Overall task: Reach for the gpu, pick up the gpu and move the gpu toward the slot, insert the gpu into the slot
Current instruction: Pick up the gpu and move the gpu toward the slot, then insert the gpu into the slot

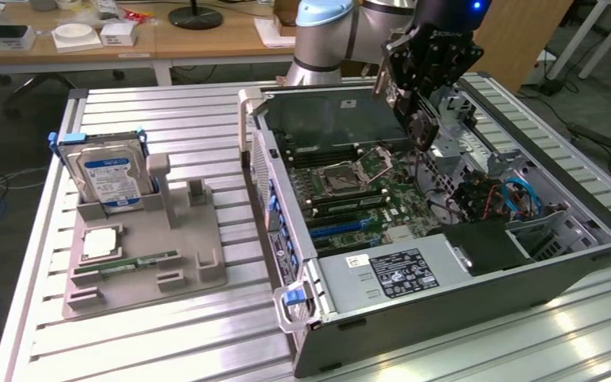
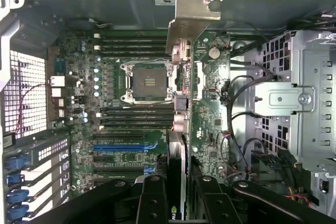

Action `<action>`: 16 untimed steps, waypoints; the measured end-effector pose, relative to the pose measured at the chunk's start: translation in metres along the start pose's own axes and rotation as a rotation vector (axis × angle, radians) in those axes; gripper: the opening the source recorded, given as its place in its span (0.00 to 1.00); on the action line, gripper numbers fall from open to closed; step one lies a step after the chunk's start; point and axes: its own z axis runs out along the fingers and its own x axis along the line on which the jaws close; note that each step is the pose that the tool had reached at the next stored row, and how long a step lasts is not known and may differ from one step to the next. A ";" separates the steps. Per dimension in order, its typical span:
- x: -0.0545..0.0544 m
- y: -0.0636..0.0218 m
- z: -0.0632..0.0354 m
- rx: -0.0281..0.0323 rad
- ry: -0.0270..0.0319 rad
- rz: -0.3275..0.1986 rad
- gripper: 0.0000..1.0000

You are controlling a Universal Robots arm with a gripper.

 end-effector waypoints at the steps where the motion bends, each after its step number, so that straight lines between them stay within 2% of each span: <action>1: 0.000 0.0000 0.0001 -0.0001 0.0000 0.000 0.26; 13: 0.000 0.0000 0.0001 -0.0002 -0.0001 0.000 0.26; 16: 0.000 0.0000 0.0001 -0.0004 0.0005 -0.016 0.26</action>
